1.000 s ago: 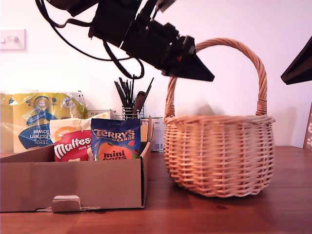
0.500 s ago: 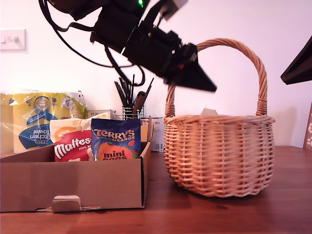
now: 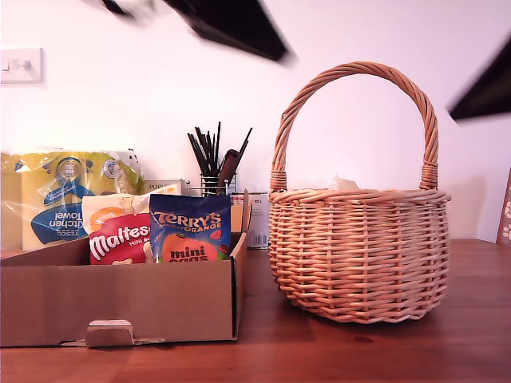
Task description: Move the bags of Easter eggs from the cardboard box on the left into the woven basket on the right side.
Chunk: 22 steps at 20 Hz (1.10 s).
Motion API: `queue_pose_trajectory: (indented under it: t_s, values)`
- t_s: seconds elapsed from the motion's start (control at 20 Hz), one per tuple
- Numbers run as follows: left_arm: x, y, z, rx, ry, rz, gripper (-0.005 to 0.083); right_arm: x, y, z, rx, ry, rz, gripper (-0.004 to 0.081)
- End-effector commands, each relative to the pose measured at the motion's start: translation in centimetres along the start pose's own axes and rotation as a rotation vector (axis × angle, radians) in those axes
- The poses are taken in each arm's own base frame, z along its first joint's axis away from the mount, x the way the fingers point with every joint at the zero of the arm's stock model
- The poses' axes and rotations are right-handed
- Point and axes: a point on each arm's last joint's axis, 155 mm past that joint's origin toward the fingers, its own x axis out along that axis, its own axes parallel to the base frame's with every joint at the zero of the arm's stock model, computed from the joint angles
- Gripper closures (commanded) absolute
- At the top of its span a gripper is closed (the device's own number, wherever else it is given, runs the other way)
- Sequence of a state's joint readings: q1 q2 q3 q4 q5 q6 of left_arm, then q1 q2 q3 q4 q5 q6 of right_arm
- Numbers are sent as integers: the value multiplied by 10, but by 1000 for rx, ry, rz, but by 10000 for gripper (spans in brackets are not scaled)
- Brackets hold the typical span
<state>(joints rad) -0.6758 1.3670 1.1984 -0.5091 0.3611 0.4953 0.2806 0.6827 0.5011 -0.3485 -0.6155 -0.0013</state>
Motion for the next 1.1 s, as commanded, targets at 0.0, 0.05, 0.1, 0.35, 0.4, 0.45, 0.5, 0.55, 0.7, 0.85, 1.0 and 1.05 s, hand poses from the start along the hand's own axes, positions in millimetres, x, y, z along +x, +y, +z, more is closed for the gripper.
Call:
queue_pose_trajectory:
  t_s: [0.0,0.05,0.1,0.35,0.4,0.45,0.5,0.55,0.7,0.85,1.0,1.05]
  values:
    - [9,10,-44,-58,100,5,795,8,12,4,-34,4,42,782]
    - [4,22,-54,-79,104,38,795,14,16,4,-48,17,48,782]
    - [-1,33,-63,-101,100,68,795,19,16,6,-59,32,34,782]
    - [-6,78,-89,-175,15,176,795,46,32,10,-118,130,14,782]
    - [-7,86,-90,-211,-23,198,795,50,34,10,-124,142,17,782]
    - [-10,93,-92,-228,-56,215,795,52,37,11,-127,150,23,782]
    - [-13,101,-97,-261,-84,229,795,54,37,13,-126,153,23,782]
    - [-13,107,-104,-341,-111,229,795,55,37,13,-125,158,23,782]
    - [-7,119,-129,-492,-128,193,795,56,35,15,-125,162,9,782]
    - [14,123,-147,-610,-133,148,690,56,34,14,-124,166,8,782]
    - [37,118,-164,-636,-107,102,330,56,35,13,-124,170,9,782]
    - [41,117,-168,-638,-101,97,271,56,35,12,-124,171,9,782]
